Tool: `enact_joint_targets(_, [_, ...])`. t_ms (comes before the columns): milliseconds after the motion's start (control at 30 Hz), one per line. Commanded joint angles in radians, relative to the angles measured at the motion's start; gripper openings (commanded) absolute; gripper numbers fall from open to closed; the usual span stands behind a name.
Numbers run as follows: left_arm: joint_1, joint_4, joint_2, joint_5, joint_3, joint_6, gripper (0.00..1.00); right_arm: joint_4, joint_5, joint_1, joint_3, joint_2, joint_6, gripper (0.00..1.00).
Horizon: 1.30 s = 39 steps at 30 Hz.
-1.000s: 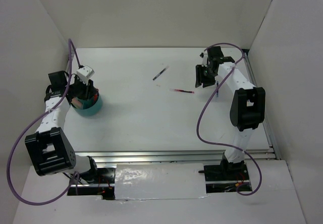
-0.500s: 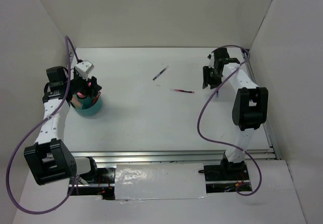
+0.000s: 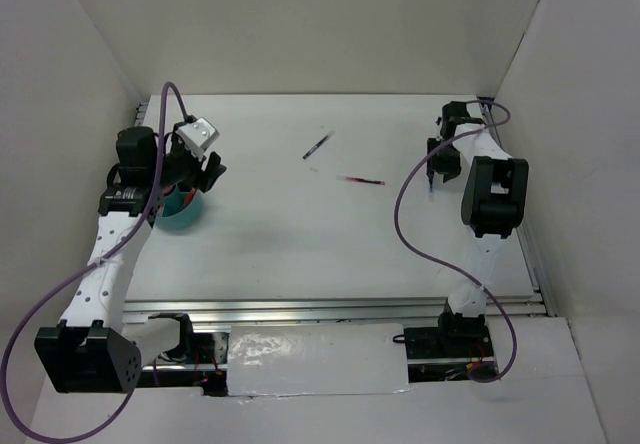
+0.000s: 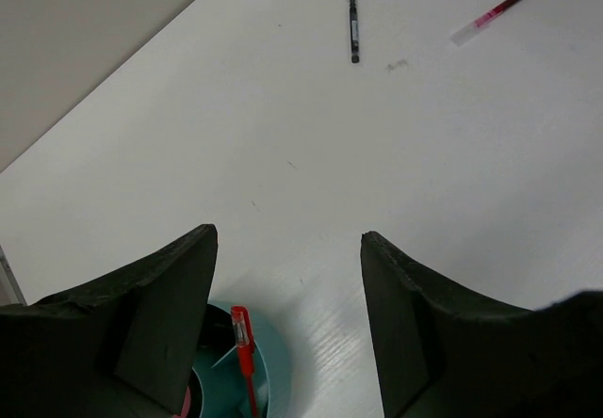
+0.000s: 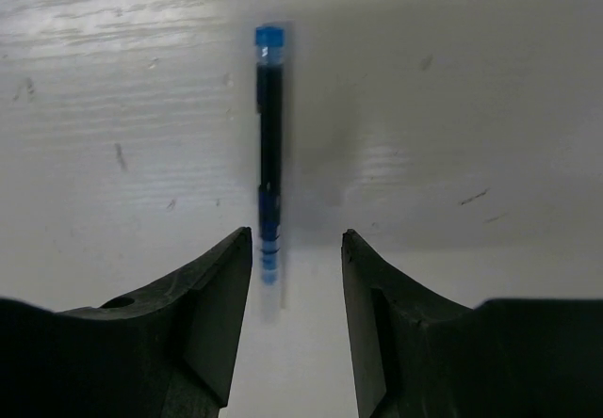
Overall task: Sort the stationery into containers
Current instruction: Pick up the pen from the center of the board.
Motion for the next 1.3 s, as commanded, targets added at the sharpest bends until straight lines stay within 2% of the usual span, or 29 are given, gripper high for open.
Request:
enact_joint_targets(0, [-0.015, -0.004, -0.017, -0.030, 0.007, 0.003, 0.74, 0.004, 0.009, -0.016, 0.073, 0.038, -0.013, 0.49])
enact_joint_targets(233, [-0.027, -0.019, -0.039, -0.007, -0.044, -0.012, 0.74, -0.023, -0.016, -0.016, 0.182, 0.138, -0.009, 0.46])
enact_joint_targets(300, [-0.072, -0.022, -0.049, -0.019, -0.065, -0.015, 0.75, -0.038, -0.022, -0.016, 0.214, 0.167, -0.007, 0.42])
enact_joint_targets(400, [-0.081, -0.036, -0.062, -0.020, -0.080, -0.018, 0.74, -0.055, -0.019, -0.021, 0.248, 0.205, -0.010, 0.29])
enact_joint_targets(500, [-0.082, -0.053, -0.074, 0.030, -0.096, 0.002, 0.74, -0.111, -0.063, -0.027, 0.277, 0.230, -0.019, 0.02])
enact_joint_targets(533, [-0.082, -0.053, -0.094, 0.086, -0.114, 0.026, 0.73, -0.116, -0.080, -0.029, 0.271, 0.215, -0.024, 0.00])
enact_joint_targets(700, [-0.133, -0.073, -0.178, 0.225, -0.189, 0.162, 0.75, -0.101, -0.416, 0.000, 0.095, 0.045, -0.023, 0.00])
enact_joint_targets(733, [-0.186, -0.085, -0.181, 0.219, -0.192, 0.243, 0.75, -0.102, -0.468, 0.016, 0.067, -0.019, -0.016, 0.00])
enact_joint_targets(800, [-0.245, -0.101, -0.180, 0.165, -0.199, 0.308, 0.76, -0.112, -0.602, 0.075, 0.005, -0.098, 0.008, 0.00])
enact_joint_targets(933, [-0.364, -0.092, -0.168, 0.127, -0.208, 0.422, 0.75, -0.116, -0.848, 0.187, -0.060, -0.163, 0.114, 0.00])
enact_joint_targets(967, [-0.383, -0.082, -0.155, 0.113, -0.214, 0.434, 0.75, -0.069, -0.991, 0.220, -0.115, -0.170, 0.176, 0.00])
enact_joint_targets(1067, [-0.467, -0.007, -0.168, 0.072, -0.252, 0.502, 0.74, 0.054, -1.037, 0.289, -0.200, -0.256, 0.267, 0.00])
enact_joint_targets(1167, [-0.594, 0.100, -0.230, -0.002, -0.352, 0.597, 0.73, 0.097, -1.065, 0.376, -0.254, -0.308, 0.339, 0.00])
enact_joint_targets(1267, [-0.720, 0.183, -0.240, -0.060, -0.383, 0.615, 0.71, 0.103, -1.001, 0.447, -0.281, -0.331, 0.424, 0.00])
